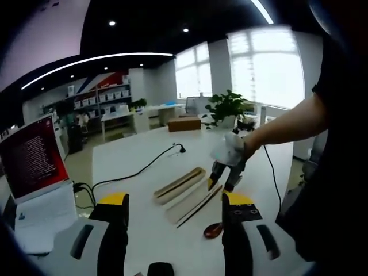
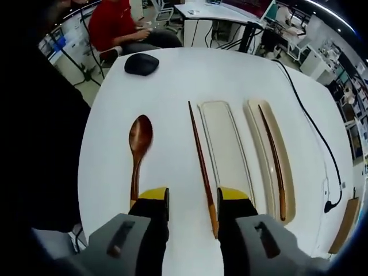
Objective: Arrange the utensils inside the cutlery case until each visible utensil rests in its matching compartment.
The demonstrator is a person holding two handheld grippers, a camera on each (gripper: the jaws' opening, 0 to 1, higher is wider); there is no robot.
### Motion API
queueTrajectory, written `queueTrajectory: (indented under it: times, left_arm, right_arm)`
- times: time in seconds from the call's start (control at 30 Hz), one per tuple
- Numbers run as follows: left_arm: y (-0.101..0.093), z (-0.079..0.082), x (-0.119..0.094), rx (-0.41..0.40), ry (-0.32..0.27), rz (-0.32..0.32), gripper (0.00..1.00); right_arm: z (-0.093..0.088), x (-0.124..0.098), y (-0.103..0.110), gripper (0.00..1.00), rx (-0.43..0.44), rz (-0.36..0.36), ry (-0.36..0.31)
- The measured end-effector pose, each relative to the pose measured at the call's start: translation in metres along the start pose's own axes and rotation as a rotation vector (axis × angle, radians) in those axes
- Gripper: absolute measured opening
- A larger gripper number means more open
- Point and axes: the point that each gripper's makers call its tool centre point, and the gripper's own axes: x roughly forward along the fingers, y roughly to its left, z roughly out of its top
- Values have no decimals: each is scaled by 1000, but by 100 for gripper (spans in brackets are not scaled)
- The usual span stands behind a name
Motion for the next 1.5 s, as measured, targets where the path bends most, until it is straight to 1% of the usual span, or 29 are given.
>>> queueTrajectory:
  times: [0.1,0.23,0.37,0.5,0.57,0.63,0.67,0.73,0.8,0.9,1.0,1.1,1.4,1.47,1.5]
  left_arm:
    - [0,-2,-1,1,3,4,67]
    - [0,-1,-2,-1,-1,7,67]
    - [2,1,-4,-24,-18,18,67]
    - [6,-4,-7,-16,-1,31,67]
    - [8,-5,-9,-27,-6,38,67]
    - [11,-1,-10,-71,-39,54,67]
    - [12,0,-11,-81,-42,51,67]
    - [12,-2,-10,-72,-32,51,67]
    - [13,-4,-9,-50,-16,53,67]
    - [13,-3,-7,-58,-19,52,67]
    - [11,-3,-6,-57,-18,48,67]
    - [10,-5,-5,-54,-7,43,66]
    - [16,-1,-1,-40,1,54,66]
    - [15,0,1,-24,10,58,66]
    - [15,0,2,-7,22,59,66]
  right_arm:
    - [0,4,2,26,-21,12,14]
    - [2,8,2,26,-14,27,18]
    - [3,12,0,24,-33,34,24]
    - [5,16,0,24,-40,45,29]
    - [5,19,-1,24,-44,52,32]
    - [7,21,0,24,-62,62,32]
    - [9,22,0,23,-73,64,26]
    - [11,25,-2,22,-68,63,26]
    - [14,26,-2,23,-61,66,22]
    - [13,29,-2,22,-64,77,27]
    - [10,33,-1,18,-102,90,36]
    - [6,36,-1,22,-92,96,49]
    - [-2,41,-6,21,-95,104,70]
    - [-3,43,-6,20,-126,103,78]
    - [-3,42,-6,20,-120,105,77]
